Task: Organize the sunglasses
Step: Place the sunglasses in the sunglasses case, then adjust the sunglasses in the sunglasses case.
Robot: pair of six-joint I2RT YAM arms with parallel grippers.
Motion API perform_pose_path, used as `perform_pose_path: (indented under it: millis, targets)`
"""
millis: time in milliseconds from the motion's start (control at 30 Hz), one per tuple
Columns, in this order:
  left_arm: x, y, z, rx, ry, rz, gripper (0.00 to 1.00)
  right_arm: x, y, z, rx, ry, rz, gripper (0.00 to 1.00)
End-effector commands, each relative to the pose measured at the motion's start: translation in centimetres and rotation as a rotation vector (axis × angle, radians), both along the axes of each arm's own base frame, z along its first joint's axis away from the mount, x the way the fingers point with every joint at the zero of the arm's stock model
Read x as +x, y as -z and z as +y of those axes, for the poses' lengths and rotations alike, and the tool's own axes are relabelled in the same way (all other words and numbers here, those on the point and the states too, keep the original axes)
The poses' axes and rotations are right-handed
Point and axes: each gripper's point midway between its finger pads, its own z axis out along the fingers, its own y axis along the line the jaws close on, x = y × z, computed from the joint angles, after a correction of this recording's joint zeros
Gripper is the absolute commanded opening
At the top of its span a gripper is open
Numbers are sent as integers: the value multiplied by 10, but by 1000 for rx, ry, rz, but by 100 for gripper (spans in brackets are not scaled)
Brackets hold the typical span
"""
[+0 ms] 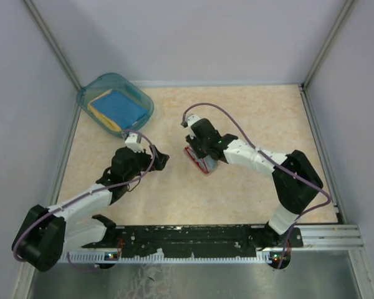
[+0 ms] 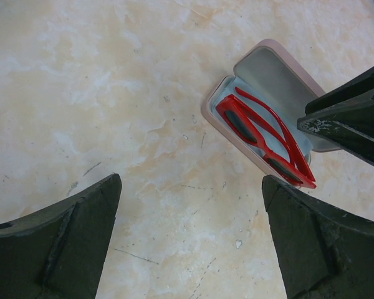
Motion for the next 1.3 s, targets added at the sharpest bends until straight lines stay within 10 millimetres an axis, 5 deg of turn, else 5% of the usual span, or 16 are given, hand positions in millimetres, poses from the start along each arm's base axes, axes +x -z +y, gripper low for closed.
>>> perform_pose_path:
  millis: [0, 267, 567, 1267]
  targets:
    - [9, -16, -7, -32, 14, -39, 100, -3, -30, 22, 81, -68, -53, 26]
    - [7, -14, -6, -34, 12, -36, 100, -19, -14, 41, 102, -126, 5, 26]
    - [4, -12, -2, -29, 1, -40, 100, -19, 19, 40, 46, -114, 63, 29]
    - [4, -9, 1, -27, -13, -32, 100, -10, 28, 32, -3, -58, 44, 30]
